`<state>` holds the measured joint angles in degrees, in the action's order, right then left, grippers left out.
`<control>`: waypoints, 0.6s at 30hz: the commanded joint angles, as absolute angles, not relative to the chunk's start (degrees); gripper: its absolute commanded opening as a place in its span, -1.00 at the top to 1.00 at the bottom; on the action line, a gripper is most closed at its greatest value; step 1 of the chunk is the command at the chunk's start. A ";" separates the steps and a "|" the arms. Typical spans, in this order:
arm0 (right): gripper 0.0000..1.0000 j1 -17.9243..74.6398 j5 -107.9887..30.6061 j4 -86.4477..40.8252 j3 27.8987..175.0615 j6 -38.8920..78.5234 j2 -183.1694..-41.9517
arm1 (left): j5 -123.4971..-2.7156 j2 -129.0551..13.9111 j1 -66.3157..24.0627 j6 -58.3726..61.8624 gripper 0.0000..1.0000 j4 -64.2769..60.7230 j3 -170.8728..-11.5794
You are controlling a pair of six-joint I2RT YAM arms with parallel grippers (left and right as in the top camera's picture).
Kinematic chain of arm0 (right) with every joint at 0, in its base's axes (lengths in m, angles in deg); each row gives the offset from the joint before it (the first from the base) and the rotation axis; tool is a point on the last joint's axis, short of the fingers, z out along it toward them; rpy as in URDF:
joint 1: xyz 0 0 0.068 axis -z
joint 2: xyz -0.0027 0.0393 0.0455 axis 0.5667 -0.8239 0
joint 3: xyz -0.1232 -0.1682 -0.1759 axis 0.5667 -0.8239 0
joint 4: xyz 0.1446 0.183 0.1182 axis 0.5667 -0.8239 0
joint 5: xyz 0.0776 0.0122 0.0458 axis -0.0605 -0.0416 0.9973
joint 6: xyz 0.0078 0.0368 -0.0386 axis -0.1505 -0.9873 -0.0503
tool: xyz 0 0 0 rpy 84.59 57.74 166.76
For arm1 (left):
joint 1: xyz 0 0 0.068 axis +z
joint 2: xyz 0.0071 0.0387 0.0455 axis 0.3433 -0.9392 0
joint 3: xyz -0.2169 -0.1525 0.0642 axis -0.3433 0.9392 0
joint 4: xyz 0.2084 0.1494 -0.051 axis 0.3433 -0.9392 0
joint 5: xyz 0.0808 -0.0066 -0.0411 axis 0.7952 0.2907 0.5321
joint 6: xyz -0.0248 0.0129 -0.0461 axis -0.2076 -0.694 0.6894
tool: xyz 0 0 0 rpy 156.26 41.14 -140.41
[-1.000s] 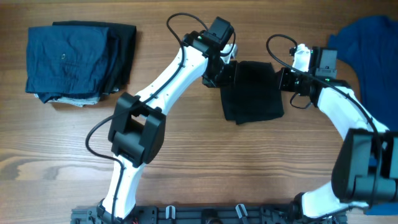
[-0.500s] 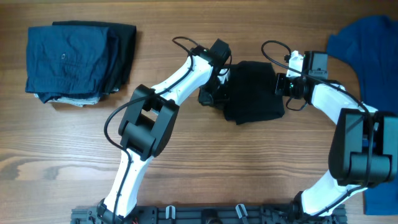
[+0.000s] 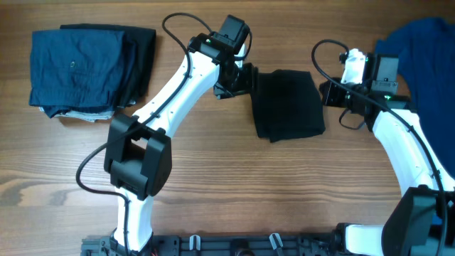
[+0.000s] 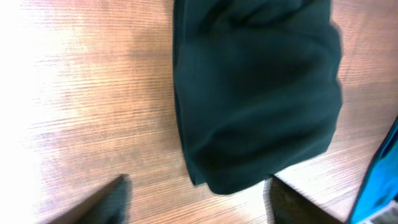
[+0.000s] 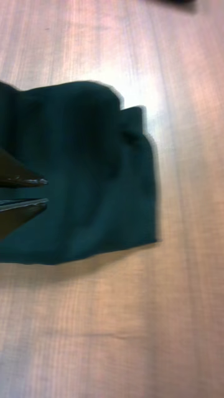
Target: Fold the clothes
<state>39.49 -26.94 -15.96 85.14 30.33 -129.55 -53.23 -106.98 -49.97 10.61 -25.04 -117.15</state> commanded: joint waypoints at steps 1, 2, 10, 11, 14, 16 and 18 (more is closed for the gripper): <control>0.83 39.52 -30.79 -17.77 85.12 30.74 -131.17 | -53.53 -110.45 -51.41 12.60 -0.94 -22.25 -116.97; 0.83 39.52 -31.51 -17.75 84.99 30.74 -131.46 | -53.99 -111.07 -51.72 12.79 -0.99 -21.68 -116.97; 0.89 39.52 -29.68 -15.24 84.31 32.71 -135.72 | -52.55 -117.27 -55.30 14.83 -0.99 -17.44 -116.97; 0.90 39.52 -28.78 -14.89 84.31 32.71 -136.42 | -52.24 -118.08 -55.76 15.35 -0.99 -17.22 -116.97; 0.91 39.47 -25.81 -14.32 84.31 33.96 -138.41 | -51.83 -119.44 -56.55 15.46 -0.99 -16.96 -116.97; 0.91 39.41 -25.41 -14.10 84.31 33.94 -139.85 | -50.25 -120.27 -56.90 15.53 -0.99 -16.80 -116.97; 0.91 39.36 -24.52 -14.04 84.31 33.96 -141.31 | -47.89 -120.75 -57.40 15.55 -0.99 -16.80 -116.97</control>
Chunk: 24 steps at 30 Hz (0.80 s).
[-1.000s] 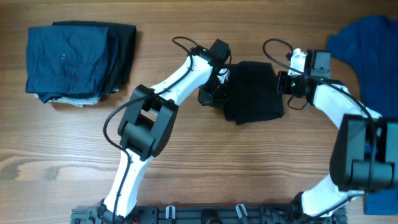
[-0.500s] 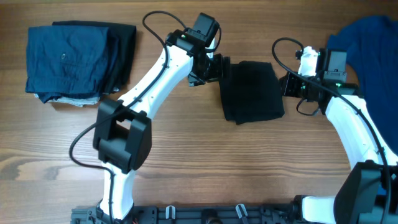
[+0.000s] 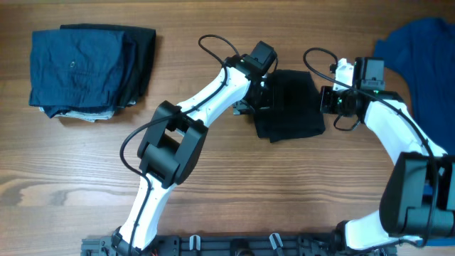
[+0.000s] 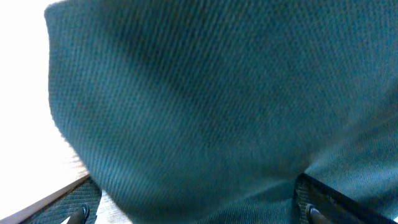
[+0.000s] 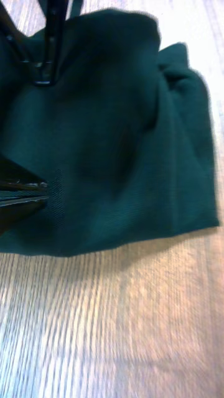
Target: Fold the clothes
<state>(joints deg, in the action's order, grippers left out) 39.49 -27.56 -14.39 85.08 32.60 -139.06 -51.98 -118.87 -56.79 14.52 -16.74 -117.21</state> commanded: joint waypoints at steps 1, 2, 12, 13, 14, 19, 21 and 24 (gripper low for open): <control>0.92 39.36 -24.15 -13.99 84.31 33.96 -141.71 | -47.22 -120.90 -57.53 15.55 -0.99 -16.76 -116.95; 0.91 39.36 -23.62 -14.01 84.31 33.94 -142.03 | -46.54 -120.95 -57.75 15.55 -0.99 -16.63 -116.93; 0.91 38.97 -22.62 -13.88 84.31 33.91 -142.89 | -42.67 -122.28 -60.50 18.83 -0.89 -14.79 -116.93; 0.91 38.97 -22.62 -13.88 84.31 33.91 -142.89 | -42.65 -122.72 -60.72 19.24 -0.86 -14.60 -116.93; 0.91 38.97 -22.64 -13.88 84.31 33.91 -142.89 | -42.65 -123.39 -60.83 20.01 -0.84 -14.49 -116.93; 0.91 38.97 -22.64 -13.88 84.31 33.91 -142.89 | -42.67 -126.56 -60.90 20.42 -0.57 -13.79 -116.93; 0.91 38.97 -22.66 -13.88 84.31 33.91 -142.89 | -42.69 -127.33 -60.90 20.44 -0.40 -13.33 -116.93; 0.92 38.97 -22.66 -13.88 84.31 33.91 -142.89 | -42.71 -127.48 -60.90 20.42 -0.20 -12.78 -116.93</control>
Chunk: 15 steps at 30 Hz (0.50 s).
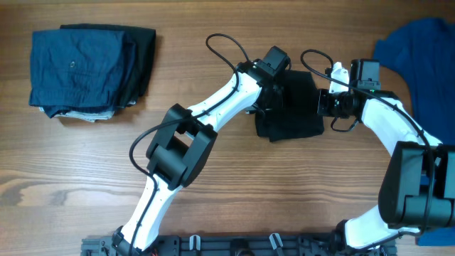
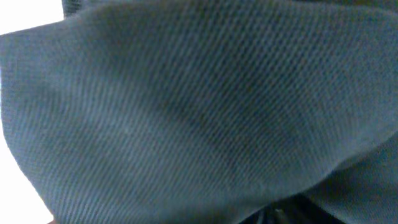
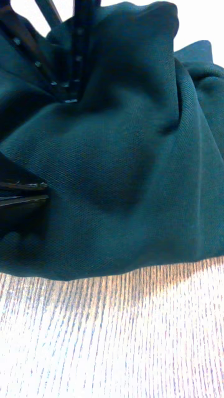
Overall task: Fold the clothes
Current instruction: 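Carry the folded black polo leftward with the left gripper, releasing right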
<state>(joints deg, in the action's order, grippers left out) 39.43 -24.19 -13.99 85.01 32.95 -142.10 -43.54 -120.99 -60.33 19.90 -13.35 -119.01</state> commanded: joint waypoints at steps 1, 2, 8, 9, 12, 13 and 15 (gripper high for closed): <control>0.91 38.97 -22.66 -13.88 84.31 33.89 -142.89 | -42.71 -127.48 -60.90 20.44 -0.12 -12.69 -116.93; 0.91 38.97 -22.66 -13.88 84.31 33.91 -142.89 | -42.71 -127.48 -60.90 20.42 0.01 -12.72 -116.93; 0.91 38.99 -22.64 -12.90 84.38 33.61 -142.67 | -42.43 -127.33 -60.48 19.77 0.92 -12.85 -116.95; 0.91 39.03 -22.62 -12.07 84.57 33.52 -142.30 | -42.28 -127.20 -60.28 19.72 0.92 -12.98 -116.95; 0.91 39.30 -22.64 -11.30 86.63 33.28 -140.00 | -41.34 -126.30 -59.54 18.21 0.92 -13.18 -116.95; 0.91 39.65 -22.70 -11.57 87.85 31.79 -138.49 | -40.55 -125.71 -59.15 18.21 0.92 -13.35 -116.95; 0.91 41.02 -23.10 -11.85 89.86 28.89 -135.17 | -39.87 -124.38 -58.38 16.90 0.92 -13.37 -116.95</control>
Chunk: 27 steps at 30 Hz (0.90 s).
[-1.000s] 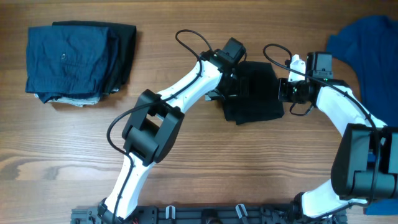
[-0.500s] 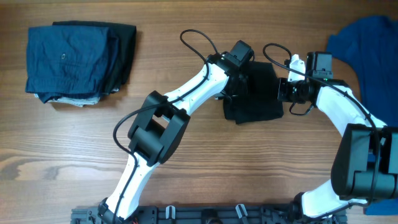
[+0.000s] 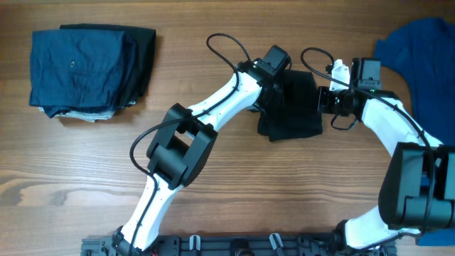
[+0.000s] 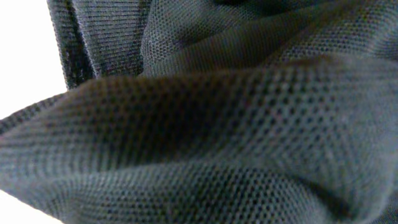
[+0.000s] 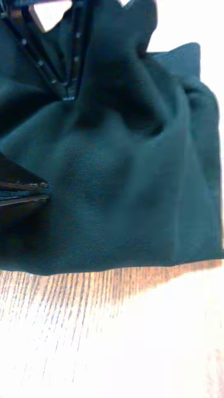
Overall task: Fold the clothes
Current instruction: 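Carry the folded black polo leftward with the left gripper, releasing right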
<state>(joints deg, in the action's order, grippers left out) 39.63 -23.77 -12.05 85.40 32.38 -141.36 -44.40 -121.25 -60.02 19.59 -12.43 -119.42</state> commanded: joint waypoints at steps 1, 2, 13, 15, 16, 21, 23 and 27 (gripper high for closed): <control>0.89 42.03 -23.97 -11.89 90.61 27.20 -133.14 | -39.83 -123.68 -58.05 16.36 0.92 -13.37 -116.97; 0.85 42.95 -25.44 -11.87 90.93 25.76 -131.46 | -39.87 -123.02 -57.75 15.20 0.92 -13.33 -117.00; -1.00 49.00 -42.94 -16.48 90.96 24.69 -126.01 | -34.74 -111.68 -53.03 7.35 0.92 -11.16 -117.02; -0.99 49.00 -42.92 -16.46 90.91 24.71 -126.25 | -34.71 -109.62 -51.93 5.86 0.92 -10.25 -117.02; -0.99 49.00 -42.94 -16.46 90.93 24.71 -126.36 | -34.74 -108.62 -51.37 4.82 0.92 -9.72 -117.02; -0.99 49.00 -42.92 -16.44 90.93 24.69 -126.36 | -32.66 -104.42 -48.66 1.08 0.92 -7.73 -117.06; -0.99 49.00 -42.92 -16.46 90.91 24.71 -126.36 | -30.39 -102.91 -47.56 -0.65 0.92 -7.06 -117.06; -1.00 49.00 -42.92 -16.44 90.91 24.71 -126.36 | -27.00 -98.54 -44.22 -4.30 0.92 -6.01 -117.10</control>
<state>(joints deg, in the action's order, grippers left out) 48.98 -41.85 -16.42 90.76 25.35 -125.58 -31.41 -104.23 -46.97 0.97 -7.16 -117.04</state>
